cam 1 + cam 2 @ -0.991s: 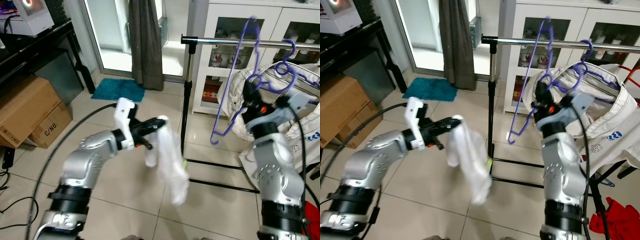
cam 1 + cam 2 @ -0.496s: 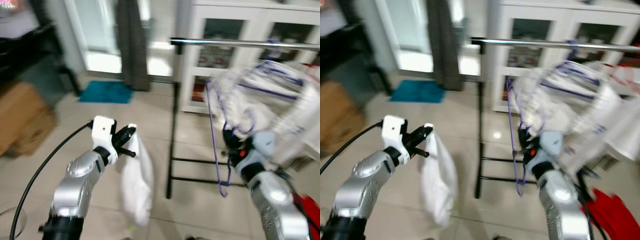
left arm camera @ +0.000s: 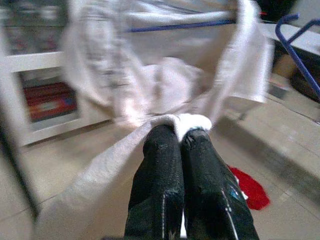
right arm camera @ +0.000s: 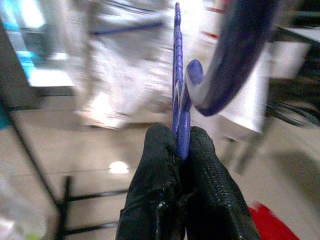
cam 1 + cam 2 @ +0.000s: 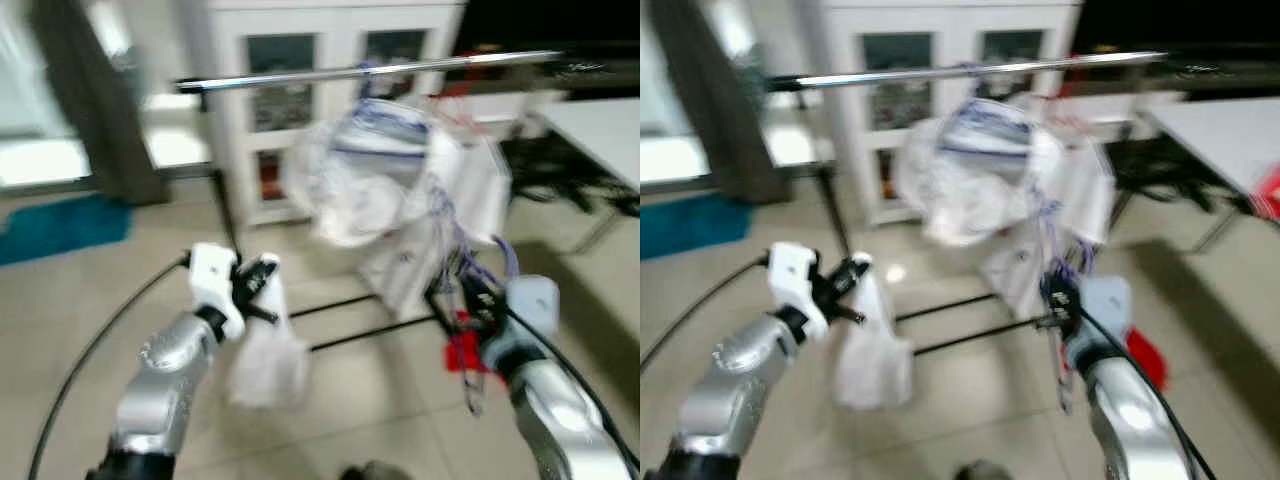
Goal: Hang hanger
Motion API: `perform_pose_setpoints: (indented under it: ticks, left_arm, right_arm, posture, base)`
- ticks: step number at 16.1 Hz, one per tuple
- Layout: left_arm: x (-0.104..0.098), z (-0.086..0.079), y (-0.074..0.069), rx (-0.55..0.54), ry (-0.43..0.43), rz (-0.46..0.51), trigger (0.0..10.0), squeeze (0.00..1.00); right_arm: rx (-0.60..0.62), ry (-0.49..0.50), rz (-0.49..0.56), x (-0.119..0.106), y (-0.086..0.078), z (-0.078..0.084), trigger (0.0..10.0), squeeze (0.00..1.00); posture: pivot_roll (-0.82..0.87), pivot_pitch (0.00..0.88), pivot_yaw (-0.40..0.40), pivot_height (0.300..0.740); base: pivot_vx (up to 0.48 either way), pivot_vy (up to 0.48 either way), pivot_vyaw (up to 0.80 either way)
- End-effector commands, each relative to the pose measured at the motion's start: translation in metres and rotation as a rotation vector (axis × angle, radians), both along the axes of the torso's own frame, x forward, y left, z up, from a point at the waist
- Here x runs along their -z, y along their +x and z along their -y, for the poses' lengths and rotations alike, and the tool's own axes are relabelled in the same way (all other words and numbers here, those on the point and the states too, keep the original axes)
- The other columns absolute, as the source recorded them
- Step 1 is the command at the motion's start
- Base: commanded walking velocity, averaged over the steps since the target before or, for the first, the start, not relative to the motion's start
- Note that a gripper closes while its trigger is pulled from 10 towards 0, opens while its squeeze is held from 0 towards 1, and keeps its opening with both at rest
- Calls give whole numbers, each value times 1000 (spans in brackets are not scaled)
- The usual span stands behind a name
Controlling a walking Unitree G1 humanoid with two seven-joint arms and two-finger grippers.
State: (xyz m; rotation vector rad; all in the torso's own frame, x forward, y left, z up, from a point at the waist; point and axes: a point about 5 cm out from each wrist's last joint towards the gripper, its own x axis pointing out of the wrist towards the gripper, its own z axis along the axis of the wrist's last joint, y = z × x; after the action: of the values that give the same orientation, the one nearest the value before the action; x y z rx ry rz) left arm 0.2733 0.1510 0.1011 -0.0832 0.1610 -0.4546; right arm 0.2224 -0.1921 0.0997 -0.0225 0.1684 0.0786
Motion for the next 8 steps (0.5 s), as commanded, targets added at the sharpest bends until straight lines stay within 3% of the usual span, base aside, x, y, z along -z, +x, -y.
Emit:
perform_pose_setpoints:
  ticks: [1,4,8]
  left_arm:
    - [-8,0,0,1,12,33,10000,0]
    - [-9,0,-2,-10,6,47,10000,0]
    - [-17,4,7,-62,-33,82,10000,0]
  right_arm:
    - [14,2,16,-6,0,1,10000,0]
    - [33,47,36,-12,4,-3,10000,0]
    - [71,40,32,-15,1,2,10000,0]
  posture:
    - [-146,0,-16,740]
    - [-166,0,-19,740]
    - [-196,0,-19,740]
  base:
    - [0,0,-800]
    - [0,0,-800]
    - [0,0,-800]
